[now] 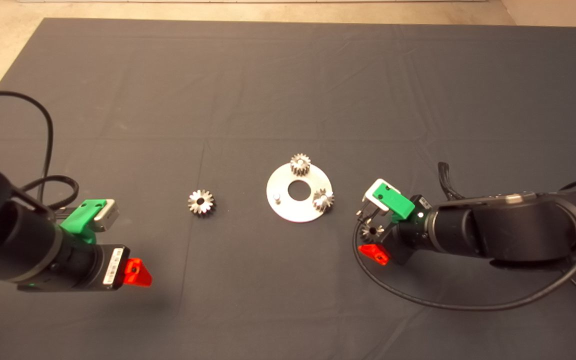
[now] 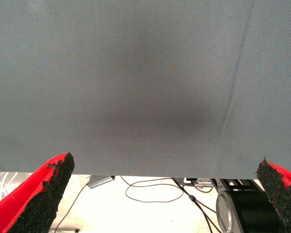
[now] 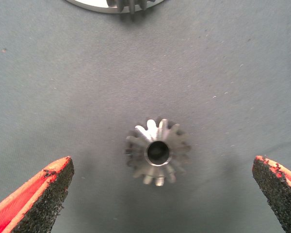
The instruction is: Remove an incorrectly installed larger gear and replace it with the correct smaller gear
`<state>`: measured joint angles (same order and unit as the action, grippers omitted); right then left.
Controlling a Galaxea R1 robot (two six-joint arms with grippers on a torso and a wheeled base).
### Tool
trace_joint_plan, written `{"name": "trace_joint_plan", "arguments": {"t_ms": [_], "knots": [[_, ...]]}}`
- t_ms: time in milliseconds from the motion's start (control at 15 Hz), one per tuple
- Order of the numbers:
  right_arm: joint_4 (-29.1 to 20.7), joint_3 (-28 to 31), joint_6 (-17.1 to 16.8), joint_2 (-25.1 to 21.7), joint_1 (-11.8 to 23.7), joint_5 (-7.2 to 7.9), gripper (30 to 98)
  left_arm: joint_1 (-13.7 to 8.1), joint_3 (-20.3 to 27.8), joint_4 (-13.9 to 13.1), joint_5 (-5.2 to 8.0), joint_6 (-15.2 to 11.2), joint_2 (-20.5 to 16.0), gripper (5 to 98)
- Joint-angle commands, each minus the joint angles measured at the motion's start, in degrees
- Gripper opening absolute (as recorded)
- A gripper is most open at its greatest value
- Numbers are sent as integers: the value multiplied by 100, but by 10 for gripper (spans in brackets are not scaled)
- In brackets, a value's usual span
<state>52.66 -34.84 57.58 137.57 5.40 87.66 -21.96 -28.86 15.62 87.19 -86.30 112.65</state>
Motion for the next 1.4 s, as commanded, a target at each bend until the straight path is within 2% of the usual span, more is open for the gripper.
{"name": "trace_joint_plan", "arguments": {"t_ms": [0, 600, 1333], "knots": [[465, 155, 271, -49, -76, 734, 978, -81, 66, -111, 88, -19, -37, 975], [967, 102, 262, -86, -302, 734, 978, -81, 66, -120, 88, -21, -34, 976], [983, -83, 262, -190, -417, 734, 978, -72, 75, -120, 88, -36, -19, 975]]}}
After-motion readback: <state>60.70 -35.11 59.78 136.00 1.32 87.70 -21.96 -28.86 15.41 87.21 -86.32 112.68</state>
